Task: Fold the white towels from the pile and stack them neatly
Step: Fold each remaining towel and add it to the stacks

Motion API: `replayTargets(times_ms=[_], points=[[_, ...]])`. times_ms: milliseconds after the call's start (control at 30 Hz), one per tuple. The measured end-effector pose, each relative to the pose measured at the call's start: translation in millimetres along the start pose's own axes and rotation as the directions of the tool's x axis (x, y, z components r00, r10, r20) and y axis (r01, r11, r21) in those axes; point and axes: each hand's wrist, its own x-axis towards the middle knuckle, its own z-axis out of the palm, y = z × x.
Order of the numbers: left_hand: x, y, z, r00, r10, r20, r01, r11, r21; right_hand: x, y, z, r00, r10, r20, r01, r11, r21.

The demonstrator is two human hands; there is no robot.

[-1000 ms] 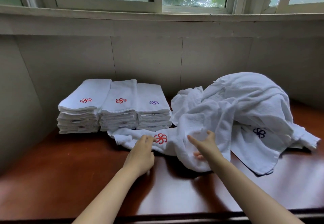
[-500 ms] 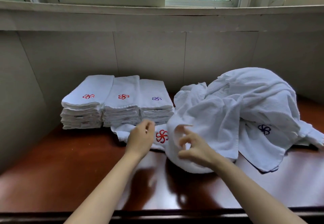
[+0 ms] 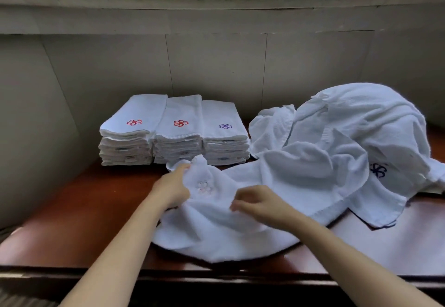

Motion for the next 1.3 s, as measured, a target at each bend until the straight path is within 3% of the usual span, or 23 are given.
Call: replayTargets(times_ms=[67,167,267,367,467,533,633,700,733,800,833,900,1000,1100,1300], points=[[-0.4,-14.6,-13.9,0.978,-0.093,-0.188,0.106,0.992,0.063,5.8,24.3,-12.3,0.99,0.001,-0.138,-0.032,0.973,-0.227],[-5.4,-35.5,-30.6,0.896,-0.22,-0.386,0.27,0.96,0.078,6.7,66.6,-25.2,0.982,0.111,-0.154,-0.168,0.883,-0.438],[-11.0,-46.9,-33.5,0.847,-0.276,-0.455,0.359,0.927,0.106,6.1,85.6,-29.6,0.973,0.19,-0.135,-0.232,0.821,-0.522],[-10.7,-43.0,-21.4,0.857,-0.16,-0.489,0.304,0.924,0.231,8.7,78.6,-30.7,0.975,0.202,-0.091,-0.217,0.791,-0.572],[-7.6,-25.1,-2.1,0.924,0.088,-0.373,0.04,0.946,0.321,8.2,57.1,-32.2,0.971,0.237,-0.019,-0.199,0.766,-0.612],[-6.9,-17.7,17.0,0.966,0.178,-0.189,-0.091,0.914,0.397,2.0,39.2,-32.5,0.949,0.291,0.119,-0.199,0.849,-0.489],[-7.4,-18.6,33.2,0.991,0.122,-0.059,-0.075,0.858,0.508,-14.1,14.1,-29.2,0.808,0.374,0.455,-0.334,0.927,-0.168],[-5.2,-20.1,30.5,0.996,0.069,-0.058,-0.016,0.772,0.636,-21.2,7.1,-26.1,0.762,0.334,0.555,-0.34,0.935,-0.096],[-3.6,-20.4,27.2,0.999,0.014,-0.046,0.021,0.731,0.682,-20.7,7.1,-23.3,0.793,0.319,0.519,-0.318,0.943,-0.095],[-0.8,-22.5,21.2,0.987,-0.158,-0.037,0.136,0.684,0.717,-12.7,14.3,-21.1,0.922,0.283,0.263,-0.225,0.947,-0.229],[-0.1,-24.7,20.0,0.969,-0.243,-0.043,0.198,0.665,0.72,-7.5,20.8,-20.7,0.967,0.231,0.109,-0.175,0.911,-0.374],[0.2,-30.9,17.4,0.941,-0.333,-0.068,0.288,0.673,0.681,-2.1,36.4,-20.0,0.983,0.164,-0.086,-0.182,0.775,-0.605],[0.6,-45.8,14.0,0.941,-0.324,-0.097,0.329,0.808,0.488,2.5,63.8,-17.7,0.945,0.304,-0.118,-0.296,0.647,-0.703],[1.8,-64.8,9.8,0.955,-0.294,0.024,0.267,0.895,0.357,7.9,75.9,-14.3,0.926,0.353,-0.136,-0.351,0.667,-0.658],[1.5,-76.3,-14.1,0.933,-0.36,0.01,0.328,0.861,0.388,13.4,56.1,-3.8,0.93,0.363,-0.065,-0.314,0.688,-0.655]])
